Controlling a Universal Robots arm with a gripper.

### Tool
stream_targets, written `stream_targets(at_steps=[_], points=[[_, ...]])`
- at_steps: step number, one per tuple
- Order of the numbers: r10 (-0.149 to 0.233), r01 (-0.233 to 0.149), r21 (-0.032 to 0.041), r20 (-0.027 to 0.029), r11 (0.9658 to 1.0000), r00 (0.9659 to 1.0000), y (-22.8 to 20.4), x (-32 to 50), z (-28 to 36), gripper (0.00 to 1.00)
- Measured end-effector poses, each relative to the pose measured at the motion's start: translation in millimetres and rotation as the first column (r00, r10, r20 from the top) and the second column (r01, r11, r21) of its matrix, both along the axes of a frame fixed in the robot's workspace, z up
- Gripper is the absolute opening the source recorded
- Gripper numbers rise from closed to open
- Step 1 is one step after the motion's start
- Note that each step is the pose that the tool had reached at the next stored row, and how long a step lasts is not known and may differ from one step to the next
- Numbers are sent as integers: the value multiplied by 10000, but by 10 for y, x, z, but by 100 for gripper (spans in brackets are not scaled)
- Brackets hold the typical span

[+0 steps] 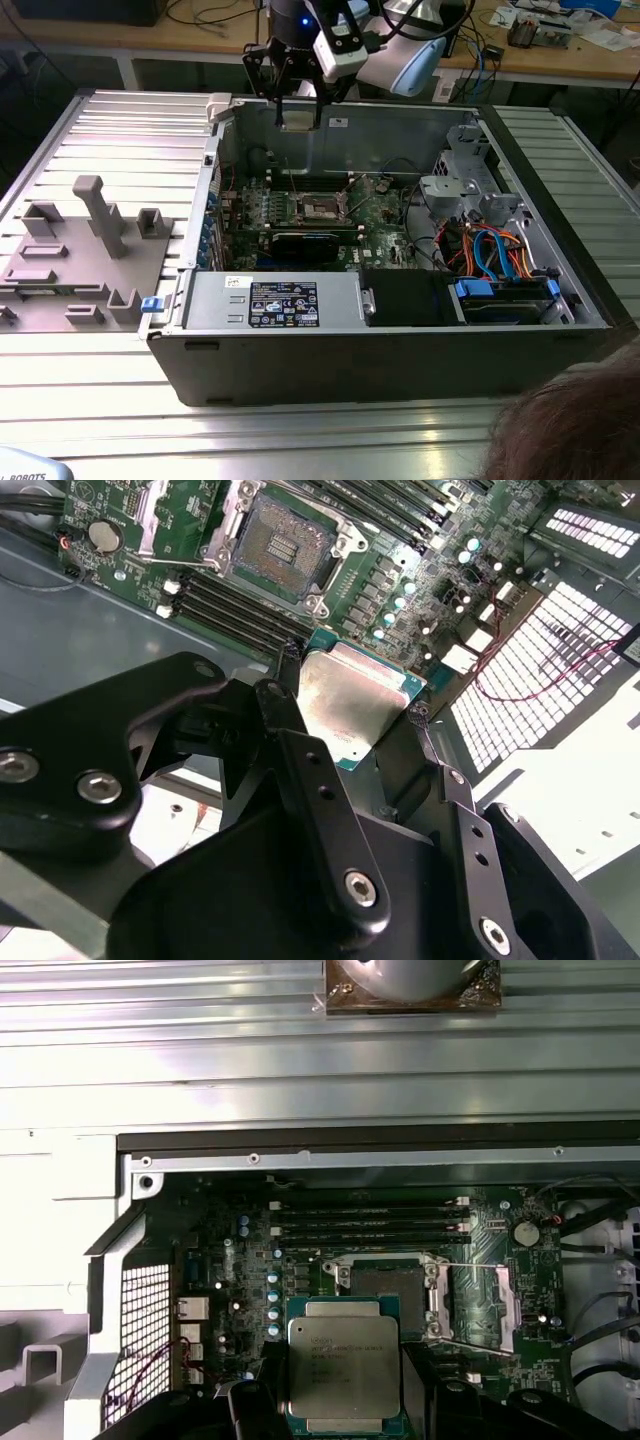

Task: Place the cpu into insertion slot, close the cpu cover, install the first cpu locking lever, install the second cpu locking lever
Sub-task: 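Place the cpu into insertion slot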

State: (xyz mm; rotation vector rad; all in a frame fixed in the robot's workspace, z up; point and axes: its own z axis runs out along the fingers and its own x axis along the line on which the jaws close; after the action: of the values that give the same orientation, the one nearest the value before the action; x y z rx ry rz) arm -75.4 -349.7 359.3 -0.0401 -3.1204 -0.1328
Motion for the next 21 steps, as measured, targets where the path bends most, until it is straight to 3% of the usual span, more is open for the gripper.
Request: stream_targets(at_steps=[21], points=[[0,0,-1,0,10000,10000,0,-29,-33,54]])
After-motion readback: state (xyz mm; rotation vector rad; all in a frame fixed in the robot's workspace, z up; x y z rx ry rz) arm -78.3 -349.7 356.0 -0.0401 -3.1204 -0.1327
